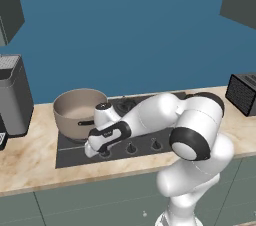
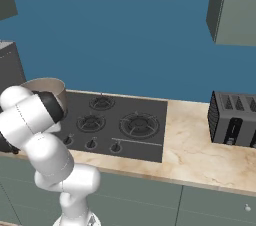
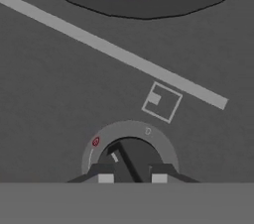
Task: Turn off the front left burner of the stove.
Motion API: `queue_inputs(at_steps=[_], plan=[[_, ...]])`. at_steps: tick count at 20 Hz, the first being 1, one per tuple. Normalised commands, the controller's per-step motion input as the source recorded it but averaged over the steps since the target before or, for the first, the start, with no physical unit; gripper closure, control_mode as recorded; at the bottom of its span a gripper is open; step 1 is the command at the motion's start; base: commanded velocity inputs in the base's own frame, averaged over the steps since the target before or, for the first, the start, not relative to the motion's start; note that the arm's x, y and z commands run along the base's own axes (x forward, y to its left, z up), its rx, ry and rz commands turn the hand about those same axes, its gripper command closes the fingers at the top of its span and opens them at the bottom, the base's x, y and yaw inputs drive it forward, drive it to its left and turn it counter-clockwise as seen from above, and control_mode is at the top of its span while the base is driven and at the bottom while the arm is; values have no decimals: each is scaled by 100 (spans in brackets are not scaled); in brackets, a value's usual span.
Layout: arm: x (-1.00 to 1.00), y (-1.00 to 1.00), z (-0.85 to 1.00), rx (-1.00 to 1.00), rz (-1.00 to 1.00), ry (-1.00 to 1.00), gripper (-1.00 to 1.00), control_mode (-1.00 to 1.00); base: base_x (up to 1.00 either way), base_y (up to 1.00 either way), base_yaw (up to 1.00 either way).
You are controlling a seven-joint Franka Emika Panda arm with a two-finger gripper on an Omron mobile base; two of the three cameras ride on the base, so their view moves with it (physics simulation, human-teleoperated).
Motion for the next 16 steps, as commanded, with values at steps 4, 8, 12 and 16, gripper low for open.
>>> queue_inputs(at_steps=[4,8,12,16], plan=[[-28,0,-7,0,-32,0,100,-100,0,0,0],[-34,3,-10,1,-37,0,100,-100,0,0,0],[-26,6,-5,0,-37,0,100,-100,0,0,0],[-26,17,0,2,-38,0,100,-100,0,0,0]])
